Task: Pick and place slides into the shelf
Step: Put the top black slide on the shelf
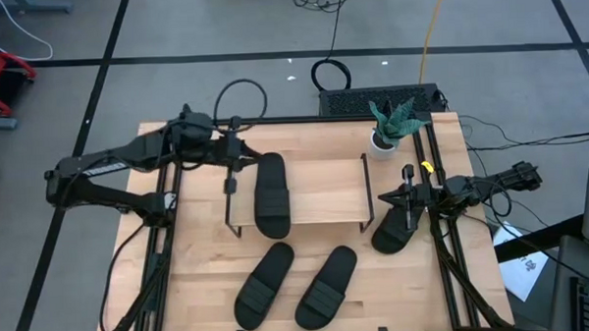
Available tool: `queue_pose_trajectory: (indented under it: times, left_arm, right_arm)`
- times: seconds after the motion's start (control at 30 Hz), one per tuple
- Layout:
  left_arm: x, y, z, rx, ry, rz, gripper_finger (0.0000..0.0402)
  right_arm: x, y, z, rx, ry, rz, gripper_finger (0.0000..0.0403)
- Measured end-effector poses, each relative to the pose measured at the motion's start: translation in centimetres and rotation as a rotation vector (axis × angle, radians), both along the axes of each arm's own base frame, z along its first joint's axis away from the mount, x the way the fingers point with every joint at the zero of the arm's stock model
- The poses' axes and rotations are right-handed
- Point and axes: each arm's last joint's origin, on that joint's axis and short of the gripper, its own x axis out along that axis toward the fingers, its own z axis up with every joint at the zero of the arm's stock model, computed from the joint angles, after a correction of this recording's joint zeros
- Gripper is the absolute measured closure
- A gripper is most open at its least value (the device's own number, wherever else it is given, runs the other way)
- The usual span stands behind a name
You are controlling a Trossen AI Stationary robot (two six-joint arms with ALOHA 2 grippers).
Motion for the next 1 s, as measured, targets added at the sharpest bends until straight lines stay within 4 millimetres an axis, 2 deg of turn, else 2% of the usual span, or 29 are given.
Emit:
queue_pose_trajectory:
  times: [0.13,0.33,0.43,0.53,0.77,0.87,1.0]
  left_arm:
    - [-1.4,-0.3,-2.1,-0.015,-0.022,0.075,0.0398]
    - [-6.3,-3.0,-3.7,-0.007,-0.229,0.089,0.0400]
    - [-8.7,-4.0,-5.5,-0.049,-0.330,0.105,0.0401]
    - [-10.2,-4.6,-8.2,-0.075,-0.381,0.095,0.0401]
    - [-11.6,-5.2,-13.9,-0.101,-0.439,0.051,0.0401]
    - [-11.7,-5.3,-15.7,-0.088,-0.420,0.039,0.0401]
    - [-11.8,-5.5,-17.0,-0.116,-0.410,-0.002,0.0401]
  right_arm:
    - [0.0,0.0,0.0,0.019,-0.001,0.001,0.0403]
    - [0.0,0.0,0.0,0.035,-0.002,0.001,0.0403]
    - [0.0,0.0,0.0,0.035,-0.002,0.001,0.0403]
    - [0.0,0.0,0.0,0.035,-0.002,0.001,0.0403]
    - [0.0,0.0,0.0,0.033,-0.002,0.001,0.0403]
    - [0.0,0.0,0.0,0.033,-0.004,0.001,0.0403]
    - [0.0,0.1,0.2,0.038,-0.022,0.023,0.0403]
